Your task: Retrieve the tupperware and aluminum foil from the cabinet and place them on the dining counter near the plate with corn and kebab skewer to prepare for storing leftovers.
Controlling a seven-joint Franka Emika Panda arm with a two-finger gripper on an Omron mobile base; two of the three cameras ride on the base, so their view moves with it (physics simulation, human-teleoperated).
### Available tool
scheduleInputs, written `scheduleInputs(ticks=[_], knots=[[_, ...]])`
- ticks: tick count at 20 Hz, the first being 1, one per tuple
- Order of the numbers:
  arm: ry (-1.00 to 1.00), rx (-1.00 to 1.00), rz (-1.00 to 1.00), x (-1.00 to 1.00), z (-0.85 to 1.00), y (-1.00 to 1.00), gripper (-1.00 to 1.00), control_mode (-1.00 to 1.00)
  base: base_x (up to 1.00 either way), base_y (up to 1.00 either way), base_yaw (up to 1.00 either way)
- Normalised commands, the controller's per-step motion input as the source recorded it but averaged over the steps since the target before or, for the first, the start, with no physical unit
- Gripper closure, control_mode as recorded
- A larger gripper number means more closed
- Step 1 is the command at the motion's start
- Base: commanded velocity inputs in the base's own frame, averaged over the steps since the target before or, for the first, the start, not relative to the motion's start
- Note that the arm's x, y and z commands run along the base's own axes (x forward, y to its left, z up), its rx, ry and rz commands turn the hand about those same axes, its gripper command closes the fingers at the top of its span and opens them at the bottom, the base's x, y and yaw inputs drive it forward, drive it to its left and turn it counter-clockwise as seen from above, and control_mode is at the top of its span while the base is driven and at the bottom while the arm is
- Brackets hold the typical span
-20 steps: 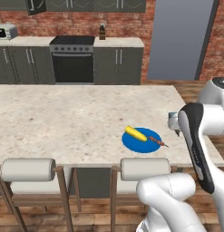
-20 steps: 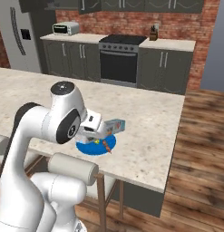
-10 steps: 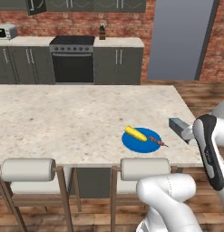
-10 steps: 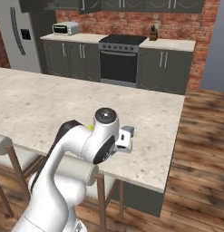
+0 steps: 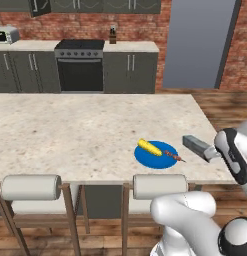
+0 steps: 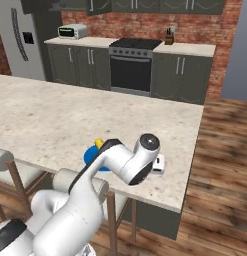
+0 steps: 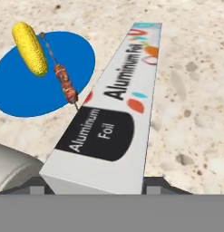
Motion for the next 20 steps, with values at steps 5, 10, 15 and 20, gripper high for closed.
scheduleInputs(ticks=[5,10,15,20], knots=[[0.05,0.00,0.04,0.79,-0.55,-0.06,1.00,-1.00,0.00,0.00,0.00],[0.03,0.00,0.05,0.59,-0.69,-0.04,1.00,-1.00,0.00,0.00,0.00],[0.06,-0.03,0.07,-0.01,-0.39,0.50,-1.00,-1.00,0.00,0.00,0.00],[0.12,-0.07,0.03,-0.35,0.00,0.80,-1.00,-1.00,0.00,0.00,0.00]])
